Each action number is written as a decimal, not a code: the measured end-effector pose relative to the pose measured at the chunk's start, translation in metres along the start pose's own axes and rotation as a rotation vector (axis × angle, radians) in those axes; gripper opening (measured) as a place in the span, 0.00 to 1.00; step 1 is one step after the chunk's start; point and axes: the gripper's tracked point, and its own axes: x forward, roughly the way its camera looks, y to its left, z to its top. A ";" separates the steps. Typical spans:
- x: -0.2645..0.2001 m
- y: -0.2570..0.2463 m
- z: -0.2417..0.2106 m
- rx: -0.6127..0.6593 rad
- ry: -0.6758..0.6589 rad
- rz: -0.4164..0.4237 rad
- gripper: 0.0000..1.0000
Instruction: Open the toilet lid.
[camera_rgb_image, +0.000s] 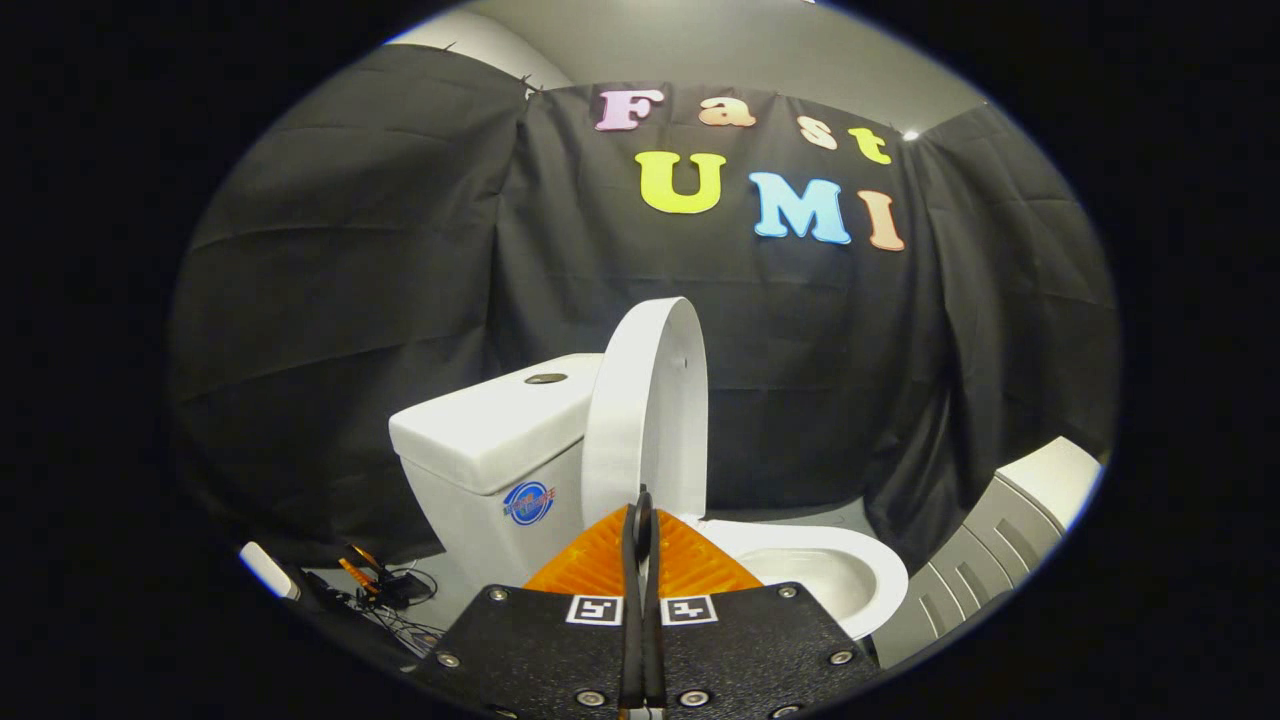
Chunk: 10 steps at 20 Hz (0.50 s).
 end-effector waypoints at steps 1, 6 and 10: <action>0.000 0.003 0.000 -0.012 0.000 0.005 0.00; 0.004 0.015 0.002 -0.038 0.006 0.027 0.00; 0.003 0.025 0.002 -0.072 0.001 0.037 0.00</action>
